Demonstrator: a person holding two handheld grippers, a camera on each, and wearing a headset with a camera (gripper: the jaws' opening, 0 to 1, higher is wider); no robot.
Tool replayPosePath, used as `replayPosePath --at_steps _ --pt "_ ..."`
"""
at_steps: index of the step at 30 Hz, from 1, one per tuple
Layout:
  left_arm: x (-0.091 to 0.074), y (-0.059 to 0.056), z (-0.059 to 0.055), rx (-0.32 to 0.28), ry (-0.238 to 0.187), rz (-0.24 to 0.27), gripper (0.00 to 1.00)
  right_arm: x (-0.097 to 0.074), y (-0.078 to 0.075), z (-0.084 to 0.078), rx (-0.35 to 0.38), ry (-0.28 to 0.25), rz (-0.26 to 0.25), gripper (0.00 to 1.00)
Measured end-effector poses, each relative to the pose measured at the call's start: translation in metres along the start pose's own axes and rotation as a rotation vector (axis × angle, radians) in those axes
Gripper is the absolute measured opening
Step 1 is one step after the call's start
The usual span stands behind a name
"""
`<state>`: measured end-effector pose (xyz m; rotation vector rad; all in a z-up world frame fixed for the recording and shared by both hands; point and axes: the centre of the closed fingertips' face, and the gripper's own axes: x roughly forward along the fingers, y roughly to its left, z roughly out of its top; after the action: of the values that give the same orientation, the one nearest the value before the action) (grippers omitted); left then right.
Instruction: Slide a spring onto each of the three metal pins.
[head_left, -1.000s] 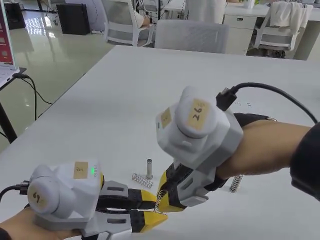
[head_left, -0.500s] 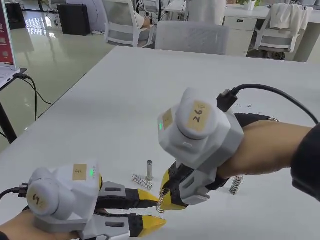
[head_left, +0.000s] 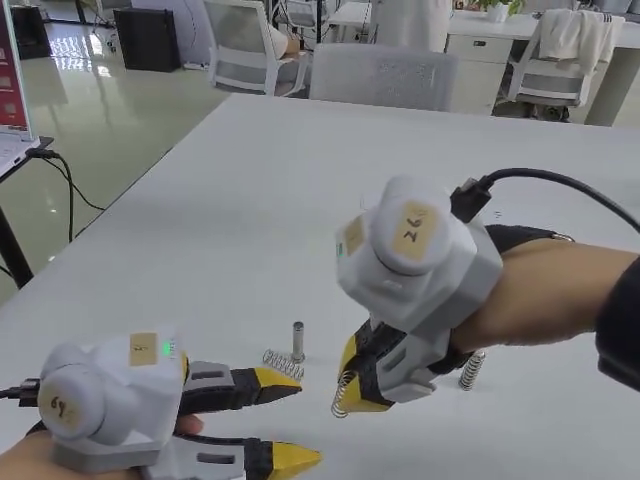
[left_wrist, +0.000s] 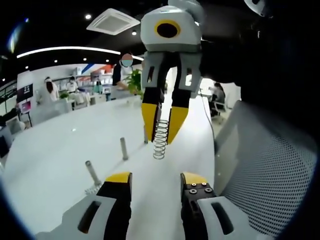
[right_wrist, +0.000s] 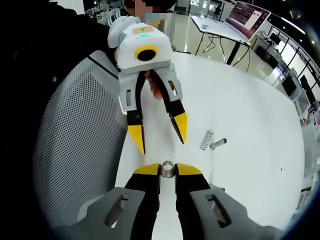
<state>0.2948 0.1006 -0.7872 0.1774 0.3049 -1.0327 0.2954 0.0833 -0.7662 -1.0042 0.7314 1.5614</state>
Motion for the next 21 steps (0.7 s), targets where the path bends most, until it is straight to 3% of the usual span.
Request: replayPosePath --at_steps 18,21 --pt "-0.021 0.017 -0.016 -0.04 0.009 0.095 0.43 -0.019 -0.027 -0.023 0.069 0.014 -0.06 0.08" --pt "-0.024 0.019 -0.018 -0.043 0.011 0.107 0.45 -0.026 -0.037 -0.028 0.082 0.02 -0.085 0.08"
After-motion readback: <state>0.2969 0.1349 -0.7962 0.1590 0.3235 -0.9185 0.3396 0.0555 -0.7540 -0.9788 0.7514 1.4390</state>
